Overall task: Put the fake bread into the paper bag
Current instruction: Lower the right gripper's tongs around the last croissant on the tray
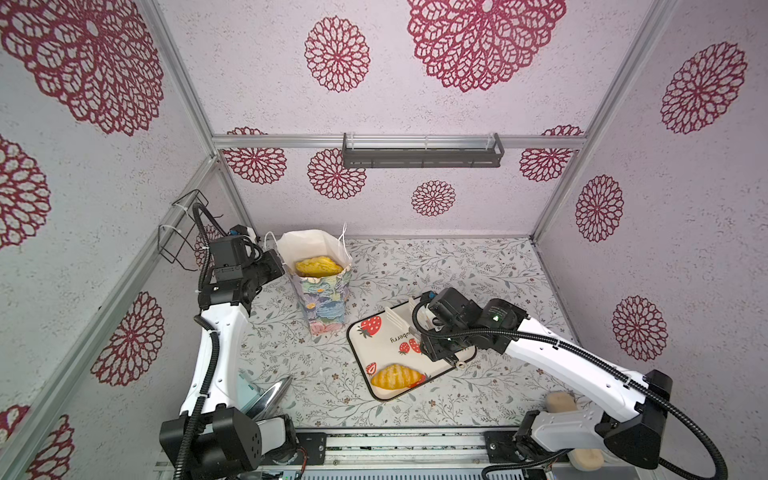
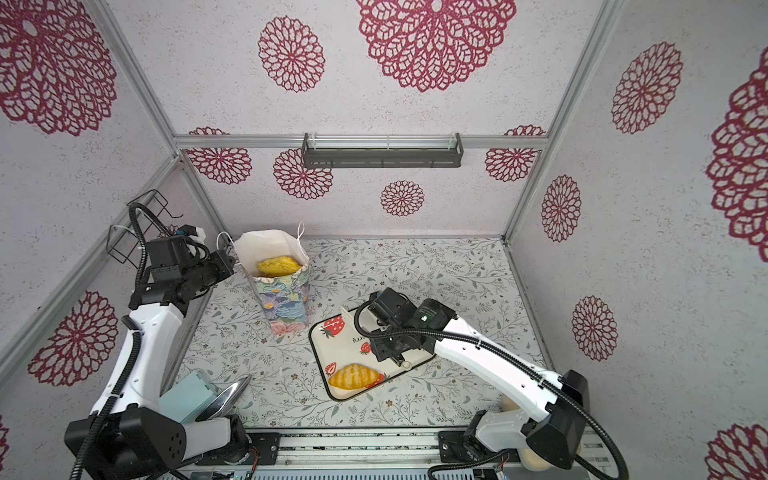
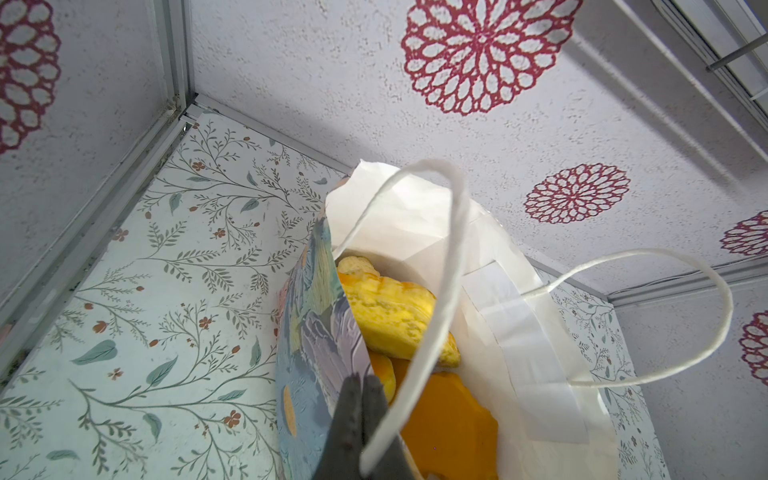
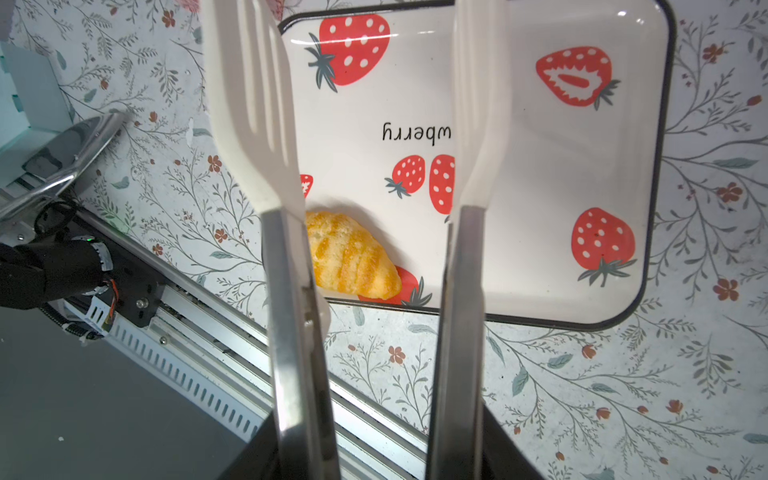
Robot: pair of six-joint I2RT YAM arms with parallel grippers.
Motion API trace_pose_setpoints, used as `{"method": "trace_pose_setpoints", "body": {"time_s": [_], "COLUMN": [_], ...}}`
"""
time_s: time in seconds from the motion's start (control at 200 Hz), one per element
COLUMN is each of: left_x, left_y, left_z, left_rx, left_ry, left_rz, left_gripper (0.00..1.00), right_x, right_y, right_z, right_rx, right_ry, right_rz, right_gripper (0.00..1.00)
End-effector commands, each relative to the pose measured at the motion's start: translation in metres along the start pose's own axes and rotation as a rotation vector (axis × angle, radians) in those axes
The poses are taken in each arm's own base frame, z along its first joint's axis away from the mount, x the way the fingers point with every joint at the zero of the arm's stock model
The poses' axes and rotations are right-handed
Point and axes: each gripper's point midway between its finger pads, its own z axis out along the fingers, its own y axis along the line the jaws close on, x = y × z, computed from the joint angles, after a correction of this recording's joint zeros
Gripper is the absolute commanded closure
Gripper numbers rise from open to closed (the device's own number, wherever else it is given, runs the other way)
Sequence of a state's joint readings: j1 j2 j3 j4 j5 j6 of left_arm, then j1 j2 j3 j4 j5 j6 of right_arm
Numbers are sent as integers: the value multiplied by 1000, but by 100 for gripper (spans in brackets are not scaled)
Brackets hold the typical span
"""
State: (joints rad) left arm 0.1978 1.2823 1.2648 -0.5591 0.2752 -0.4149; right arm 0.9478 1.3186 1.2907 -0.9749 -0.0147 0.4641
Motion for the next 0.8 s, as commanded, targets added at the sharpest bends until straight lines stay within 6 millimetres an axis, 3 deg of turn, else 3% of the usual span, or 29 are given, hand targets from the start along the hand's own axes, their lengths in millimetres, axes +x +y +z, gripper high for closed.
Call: {"method": "trace_pose_setpoints", "body": {"time_s": [0.0,0.796], "left_x": [4,4], "left_y": [-2,-3], "left_z": [0,0], "left_rx": [1,6], "left_ry": [16,16], "left_rz": [12,9], "left_gripper": [100,100], "right_x": [7,54], "right_y": [7,8], "right_z": [-3,21], "right_rx": [-15,39], "right_ry": [7,165], "right_rz": [-43,-133], "right_gripper": [49,45]}}
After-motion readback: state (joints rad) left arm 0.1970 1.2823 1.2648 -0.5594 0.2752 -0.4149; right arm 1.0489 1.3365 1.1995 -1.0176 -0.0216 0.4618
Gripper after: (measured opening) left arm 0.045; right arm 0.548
